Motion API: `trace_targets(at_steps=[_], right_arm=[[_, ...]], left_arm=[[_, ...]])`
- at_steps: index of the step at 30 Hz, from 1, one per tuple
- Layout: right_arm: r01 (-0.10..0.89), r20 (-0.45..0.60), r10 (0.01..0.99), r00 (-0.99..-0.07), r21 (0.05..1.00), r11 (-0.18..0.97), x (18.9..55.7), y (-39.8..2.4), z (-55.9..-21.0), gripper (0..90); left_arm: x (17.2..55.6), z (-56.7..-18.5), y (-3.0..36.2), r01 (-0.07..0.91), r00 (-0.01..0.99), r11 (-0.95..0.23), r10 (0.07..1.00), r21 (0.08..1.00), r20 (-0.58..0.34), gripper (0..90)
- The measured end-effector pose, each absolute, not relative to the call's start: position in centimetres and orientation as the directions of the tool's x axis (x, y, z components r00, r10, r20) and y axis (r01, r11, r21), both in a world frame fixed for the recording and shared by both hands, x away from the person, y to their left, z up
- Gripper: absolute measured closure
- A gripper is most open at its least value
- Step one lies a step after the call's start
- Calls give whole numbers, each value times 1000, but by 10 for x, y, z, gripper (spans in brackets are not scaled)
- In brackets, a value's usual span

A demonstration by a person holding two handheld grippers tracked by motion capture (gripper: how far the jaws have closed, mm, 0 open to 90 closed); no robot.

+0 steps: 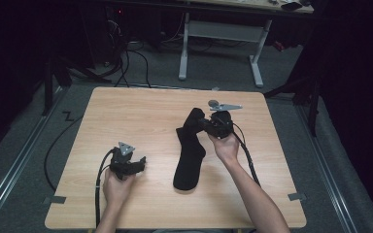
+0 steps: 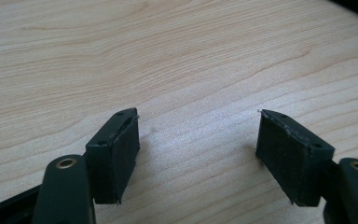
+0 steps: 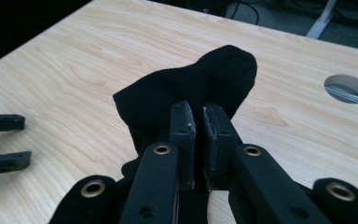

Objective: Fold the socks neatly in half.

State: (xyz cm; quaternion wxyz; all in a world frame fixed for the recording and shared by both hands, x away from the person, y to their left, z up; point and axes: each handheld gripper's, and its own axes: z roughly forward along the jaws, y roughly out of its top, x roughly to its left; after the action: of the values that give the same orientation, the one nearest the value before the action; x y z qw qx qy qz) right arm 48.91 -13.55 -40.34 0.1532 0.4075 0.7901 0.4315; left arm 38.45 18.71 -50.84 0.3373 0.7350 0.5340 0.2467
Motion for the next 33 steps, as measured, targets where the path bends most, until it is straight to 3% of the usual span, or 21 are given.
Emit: trace_targets(at_steps=[4, 9, 22, 29, 33], right_arm=[[534, 99, 776, -623, 779, 329, 486, -136, -414, 828], [546, 79, 756, -650, 740, 393, 455, -145, -436, 819], [601, 132, 744, -655, 688, 407, 439, -149, -480, 773], [569, 93, 744, -661, 710, 416, 429, -153, -479, 573], [544, 80, 748, -659, 737, 401, 421, -161, -471, 562]], left_arm=[[385, -508, 187, 618, 309, -202, 951, 759, 2, 301], [385, -508, 187, 618, 309, -203, 951, 759, 3, 299], [385, -508, 187, 619, 309, -204, 951, 759, 3, 299], [384, -508, 187, 619, 310, -204, 951, 758, 3, 295], [384, -508, 186, 619, 309, -204, 951, 758, 4, 296]])
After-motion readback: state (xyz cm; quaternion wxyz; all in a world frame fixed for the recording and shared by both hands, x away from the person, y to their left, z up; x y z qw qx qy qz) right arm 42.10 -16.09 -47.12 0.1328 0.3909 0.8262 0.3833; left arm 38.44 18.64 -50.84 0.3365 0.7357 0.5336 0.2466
